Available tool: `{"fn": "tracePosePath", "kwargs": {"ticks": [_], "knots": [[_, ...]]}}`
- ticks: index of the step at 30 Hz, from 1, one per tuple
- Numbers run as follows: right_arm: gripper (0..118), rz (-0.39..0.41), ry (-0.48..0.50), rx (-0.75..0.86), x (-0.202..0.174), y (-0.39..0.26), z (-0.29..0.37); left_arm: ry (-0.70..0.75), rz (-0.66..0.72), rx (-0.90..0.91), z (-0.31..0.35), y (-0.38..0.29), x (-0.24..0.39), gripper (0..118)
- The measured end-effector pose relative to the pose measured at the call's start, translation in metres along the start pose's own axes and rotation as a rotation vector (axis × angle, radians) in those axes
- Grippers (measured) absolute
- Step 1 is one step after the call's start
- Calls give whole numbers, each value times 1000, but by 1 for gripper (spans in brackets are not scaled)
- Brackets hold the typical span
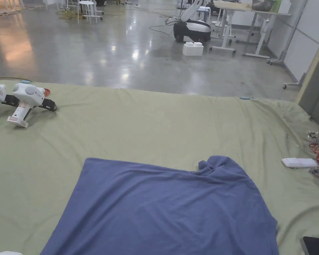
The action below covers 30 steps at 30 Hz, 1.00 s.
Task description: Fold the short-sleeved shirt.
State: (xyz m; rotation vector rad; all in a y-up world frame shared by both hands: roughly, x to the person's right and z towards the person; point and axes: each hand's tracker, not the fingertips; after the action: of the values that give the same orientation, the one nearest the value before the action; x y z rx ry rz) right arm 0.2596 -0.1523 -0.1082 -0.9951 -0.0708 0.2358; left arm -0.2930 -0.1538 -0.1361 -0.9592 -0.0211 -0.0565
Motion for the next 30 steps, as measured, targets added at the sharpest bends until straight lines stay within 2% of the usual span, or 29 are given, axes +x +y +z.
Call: {"fn": "tracePosePath", "kwargs": {"ticks": [1, 3, 4, 5, 6, 7, 8, 11, 14, 19, 21, 23, 25, 27, 28, 30], "knots": [[7, -4, 5, -11, 0, 0, -2, 2, 8, -11, -3, -2, 2, 3], [30, -34, 8, -16, 0, 1, -3, 5, 16, -15, -7, 0, 2, 7], [46, -45, 2, -14, 0, 2, -3, 5, 23, -9, -6, 2, 1, 16], [67, -61, -11, -5, 0, 5, -1, 8, 31, -1, -1, 5, 5, 34], [74, -81, -29, 15, 1, 9, 2, 6, 43, 18, 3, 8, 9, 50], [75, -109, -35, 58, 2, 13, 7, 13, 51, 60, 7, 12, 10, 65], [75, -122, -35, 111, 3, 19, 12, 7, 54, 91, 10, 17, 12, 68], [75, -164, -32, 237, 0, 41, 20, -11, 64, 199, 19, 36, 24, 75], [75, -195, -37, 366, -11, 65, 27, -21, 68, 304, 23, 58, 42, 75], [75, -240, -43, 601, -39, 102, 35, -14, 40, 477, 33, 96, 80, 69], [75, -244, -51, 678, -50, 115, 38, 1, 27, 547, 35, 108, 91, 58], [70, -253, -50, 755, -58, 123, 45, 32, 13, 634, 38, 116, 100, 40], [53, -261, -46, 814, -65, 131, 51, 48, -1, 698, 40, 123, 106, 25], [13, -277, -43, 863, -70, 135, 57, 67, -3, 742, 42, 127, 110, 7], [4, -277, -63, 872, -73, 137, 59, 70, 2, 754, 43, 129, 112, 2], [2, -278, -75, 886, -76, 140, 64, 83, 16, 770, 44, 130, 112, 0]]}}
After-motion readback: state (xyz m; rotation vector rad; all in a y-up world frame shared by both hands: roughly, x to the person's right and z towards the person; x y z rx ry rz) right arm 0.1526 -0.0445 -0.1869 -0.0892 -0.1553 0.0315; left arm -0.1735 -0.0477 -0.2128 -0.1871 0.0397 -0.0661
